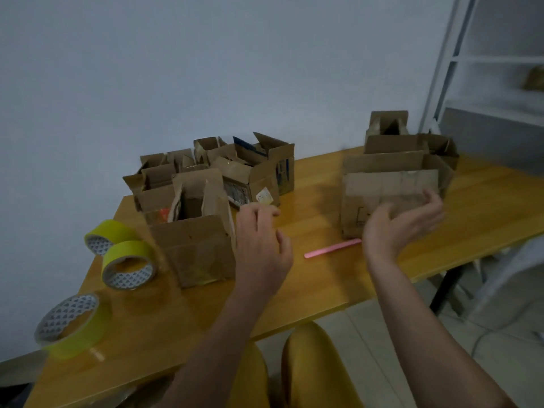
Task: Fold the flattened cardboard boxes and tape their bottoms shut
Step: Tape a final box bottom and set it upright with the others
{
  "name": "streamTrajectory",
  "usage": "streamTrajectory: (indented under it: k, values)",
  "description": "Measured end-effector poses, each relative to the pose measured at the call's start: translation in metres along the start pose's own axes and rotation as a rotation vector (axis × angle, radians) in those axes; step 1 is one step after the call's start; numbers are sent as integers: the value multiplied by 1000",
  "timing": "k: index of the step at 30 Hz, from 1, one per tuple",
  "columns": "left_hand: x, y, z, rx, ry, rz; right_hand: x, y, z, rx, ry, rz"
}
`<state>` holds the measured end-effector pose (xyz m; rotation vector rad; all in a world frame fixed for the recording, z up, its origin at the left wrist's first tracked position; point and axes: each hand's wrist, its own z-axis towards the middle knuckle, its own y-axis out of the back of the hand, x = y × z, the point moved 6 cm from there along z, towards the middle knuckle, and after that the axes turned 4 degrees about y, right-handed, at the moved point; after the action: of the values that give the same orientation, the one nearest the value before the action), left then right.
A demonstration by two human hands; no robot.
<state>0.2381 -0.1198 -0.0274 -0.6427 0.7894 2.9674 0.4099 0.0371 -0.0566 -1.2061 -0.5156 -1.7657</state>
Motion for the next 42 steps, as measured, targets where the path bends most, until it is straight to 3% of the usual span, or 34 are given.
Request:
streamTrajectory:
  k: [3, 6, 10, 13, 20, 24, 29, 33, 36, 42]
  values:
    - [-10, -39, 8, 203, 100, -59, -41, 10, 37, -3, -238, -165]
    - [-9, -69, 13, 360, 163, -96, -72, 1, 47, 131, -394, -111]
    - [9, -100, 17, 523, 265, -68, -69, -10, 39, 232, -306, -278]
    - [29, -118, 20, 576, 447, -99, -61, -23, 32, 314, -182, -306]
    - [63, -139, 31, 585, 783, -238, -49, -65, 15, 479, 61, -345]
    - [80, -154, 39, 545, 896, -303, -62, -94, 10, 640, 39, -289]
    - [93, -173, 44, 504, 922, -358, -67, -108, 18, 616, -10, -299]
    - [99, -182, 49, 382, 898, -325, -61, -109, 23, 464, 102, -396]
    - [98, -185, 51, 346, 847, -276, -62, -126, 24, 462, 173, -415]
    - [94, -164, 58, 174, 836, -266, -66, -167, 27, 452, 90, -383]
